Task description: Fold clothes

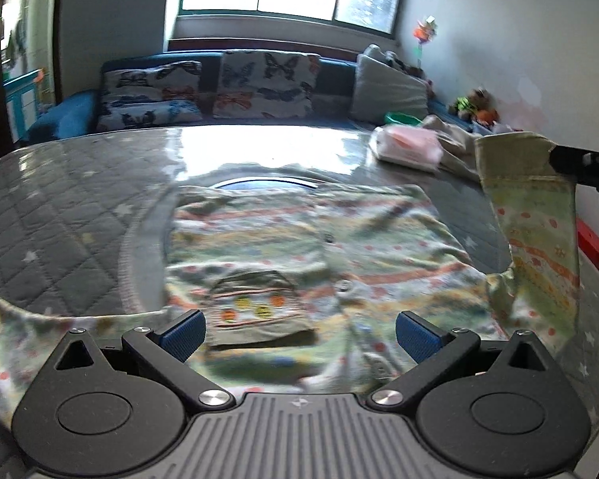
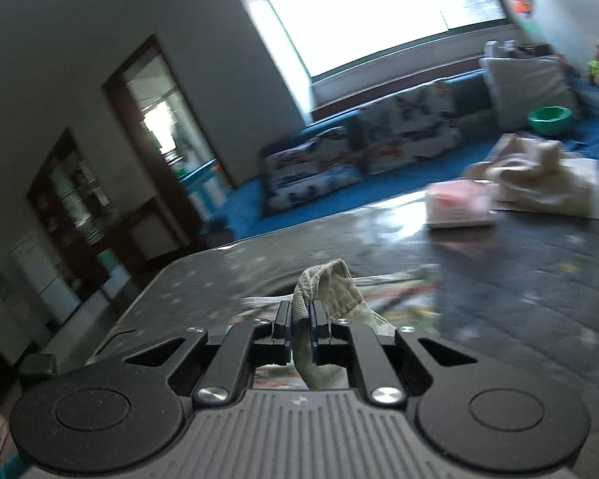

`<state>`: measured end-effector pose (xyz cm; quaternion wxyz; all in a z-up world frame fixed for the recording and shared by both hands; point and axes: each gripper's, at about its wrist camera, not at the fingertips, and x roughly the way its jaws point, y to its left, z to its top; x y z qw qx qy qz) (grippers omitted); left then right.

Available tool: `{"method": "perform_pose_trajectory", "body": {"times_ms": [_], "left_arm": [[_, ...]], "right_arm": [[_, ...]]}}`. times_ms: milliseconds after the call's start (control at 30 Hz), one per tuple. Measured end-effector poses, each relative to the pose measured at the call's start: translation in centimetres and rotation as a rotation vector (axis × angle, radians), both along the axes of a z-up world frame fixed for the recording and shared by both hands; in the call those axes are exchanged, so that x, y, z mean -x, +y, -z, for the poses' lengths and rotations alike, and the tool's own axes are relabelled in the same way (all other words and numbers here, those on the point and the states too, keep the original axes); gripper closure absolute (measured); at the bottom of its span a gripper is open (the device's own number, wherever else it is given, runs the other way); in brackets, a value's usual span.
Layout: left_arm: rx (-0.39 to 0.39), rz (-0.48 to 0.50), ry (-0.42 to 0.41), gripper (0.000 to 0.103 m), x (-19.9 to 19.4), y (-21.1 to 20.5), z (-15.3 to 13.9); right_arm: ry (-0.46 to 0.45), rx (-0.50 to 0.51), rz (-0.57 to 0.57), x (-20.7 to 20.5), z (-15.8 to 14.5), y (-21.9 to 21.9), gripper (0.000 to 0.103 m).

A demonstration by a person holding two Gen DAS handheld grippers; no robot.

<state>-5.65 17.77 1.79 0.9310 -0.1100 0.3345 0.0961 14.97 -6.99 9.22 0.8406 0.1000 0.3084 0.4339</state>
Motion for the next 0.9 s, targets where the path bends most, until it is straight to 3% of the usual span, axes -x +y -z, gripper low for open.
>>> {"method": "perform_pose_trajectory", "body": {"times_ms": [333,467,767,900], "left_arm": [[0.033,-0.086,-0.005,0.0,2.8,3.5,0.5],[0.044,-0.099,-0.001,0.0,3.3,4.1,0.7],[0.049,-0.062,-0.025,0.0,2.9,3.0,0.3],[0.051,-0.005,-0.044,0.002,2.1,1.4,0.2]], "right_arm": [[0.042,0.068,-0.181,2.7,2.6,9.3,0.095],[0.057,0.119,-0.222,3.5,4.2,10.9,0.086],[-0.029,0.295,-0.165,2.8,4.3,6.5,0.078],[0.015,0.374,-0.149,2.2,6.4,3.1,0.078]]}}
